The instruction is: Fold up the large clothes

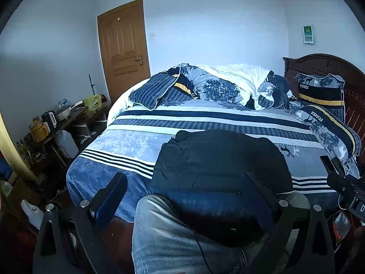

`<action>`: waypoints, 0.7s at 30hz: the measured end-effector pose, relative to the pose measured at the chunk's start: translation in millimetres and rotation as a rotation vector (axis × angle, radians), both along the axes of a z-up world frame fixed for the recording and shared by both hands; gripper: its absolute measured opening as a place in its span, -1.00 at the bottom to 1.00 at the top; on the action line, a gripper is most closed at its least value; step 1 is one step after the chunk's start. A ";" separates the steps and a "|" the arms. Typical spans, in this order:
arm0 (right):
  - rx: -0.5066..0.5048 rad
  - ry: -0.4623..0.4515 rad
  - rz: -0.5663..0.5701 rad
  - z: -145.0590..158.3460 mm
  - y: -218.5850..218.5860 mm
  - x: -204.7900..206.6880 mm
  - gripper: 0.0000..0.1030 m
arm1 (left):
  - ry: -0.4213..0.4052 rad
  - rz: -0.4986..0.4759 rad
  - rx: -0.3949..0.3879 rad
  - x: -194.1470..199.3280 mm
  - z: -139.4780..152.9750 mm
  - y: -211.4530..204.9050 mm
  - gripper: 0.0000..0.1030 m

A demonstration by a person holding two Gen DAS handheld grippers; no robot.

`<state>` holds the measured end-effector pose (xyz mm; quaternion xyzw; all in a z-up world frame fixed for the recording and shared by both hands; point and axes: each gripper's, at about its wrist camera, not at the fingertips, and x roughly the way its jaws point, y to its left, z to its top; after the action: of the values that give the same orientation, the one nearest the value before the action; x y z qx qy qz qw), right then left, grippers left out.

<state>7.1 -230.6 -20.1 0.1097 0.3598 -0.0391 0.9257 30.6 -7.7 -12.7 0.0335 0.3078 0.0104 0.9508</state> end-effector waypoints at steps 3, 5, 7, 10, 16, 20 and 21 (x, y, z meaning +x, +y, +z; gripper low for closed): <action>0.000 0.001 0.000 -0.2 -1.1 0.1 0.54 | -0.004 -0.001 0.000 -1.0 -0.3 -1.1 0.93; 0.000 0.000 0.000 -0.4 -1.3 0.2 0.54 | -0.006 -0.002 -0.001 -1.1 -0.5 -1.4 0.93; 0.000 0.001 0.001 -0.4 -1.7 0.5 0.54 | -0.005 -0.002 -0.001 -1.4 -0.7 -1.0 0.93; 0.000 0.001 0.002 -0.4 -1.6 0.5 0.54 | -0.005 0.000 -0.001 -1.7 -0.5 -1.5 0.93; 0.001 0.002 0.000 -0.5 -1.2 0.2 0.54 | -0.006 -0.001 0.000 -1.7 -0.5 -1.3 0.93; 0.000 0.001 0.001 -0.4 -1.5 0.2 0.54 | -0.006 -0.001 0.000 -1.6 -0.5 -1.2 0.93; 0.000 0.001 0.001 -0.3 -1.5 0.4 0.54 | -0.006 -0.001 0.000 -1.5 -0.5 -1.1 0.93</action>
<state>7.5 -232.1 -20.4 0.1093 0.3602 -0.0388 0.9256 29.1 -8.8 -13.2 0.0333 0.3051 0.0100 0.9517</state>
